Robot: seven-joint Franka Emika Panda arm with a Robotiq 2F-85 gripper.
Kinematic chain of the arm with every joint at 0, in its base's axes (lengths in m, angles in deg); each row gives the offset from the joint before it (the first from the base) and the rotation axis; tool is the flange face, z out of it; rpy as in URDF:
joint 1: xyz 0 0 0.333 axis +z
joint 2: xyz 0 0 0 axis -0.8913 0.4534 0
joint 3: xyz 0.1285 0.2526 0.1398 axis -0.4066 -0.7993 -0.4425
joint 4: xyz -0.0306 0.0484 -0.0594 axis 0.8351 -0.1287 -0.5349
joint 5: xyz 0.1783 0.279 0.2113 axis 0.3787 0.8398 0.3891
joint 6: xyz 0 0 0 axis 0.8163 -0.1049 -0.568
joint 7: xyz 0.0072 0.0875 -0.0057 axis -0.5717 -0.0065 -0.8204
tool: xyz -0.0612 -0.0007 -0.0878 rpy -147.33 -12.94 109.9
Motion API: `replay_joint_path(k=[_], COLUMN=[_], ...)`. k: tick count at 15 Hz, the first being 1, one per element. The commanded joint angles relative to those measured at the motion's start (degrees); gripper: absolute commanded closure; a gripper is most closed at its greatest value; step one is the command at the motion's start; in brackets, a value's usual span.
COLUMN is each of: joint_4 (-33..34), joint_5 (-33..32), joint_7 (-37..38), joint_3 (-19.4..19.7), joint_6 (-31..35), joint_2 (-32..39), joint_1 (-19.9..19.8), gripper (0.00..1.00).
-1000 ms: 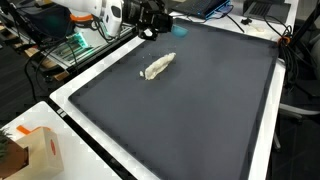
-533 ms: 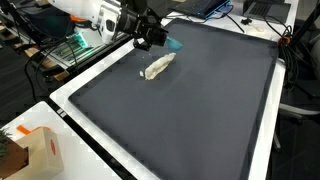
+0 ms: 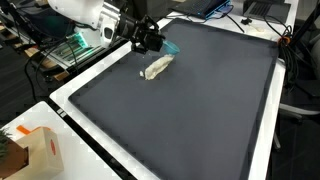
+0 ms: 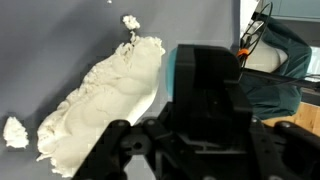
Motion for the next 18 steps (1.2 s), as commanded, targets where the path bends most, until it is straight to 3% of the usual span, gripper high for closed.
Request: replay_joint_path(k=[1, 10, 18], joint_4=[-0.6, 0.0, 1.3], joint_5=[5.4, 7.9, 7.6], joint_7=[-2.1, -2.6, -9.0], joint_3=[-0.4, -0.3, 1.0], joint_6=[-0.4, -1.0, -1.7], joint_2=[0.6, 4.9, 11.2], joint_1=[-1.1, -1.0, -1.8], gripper=[0.75, 0.75, 0.75])
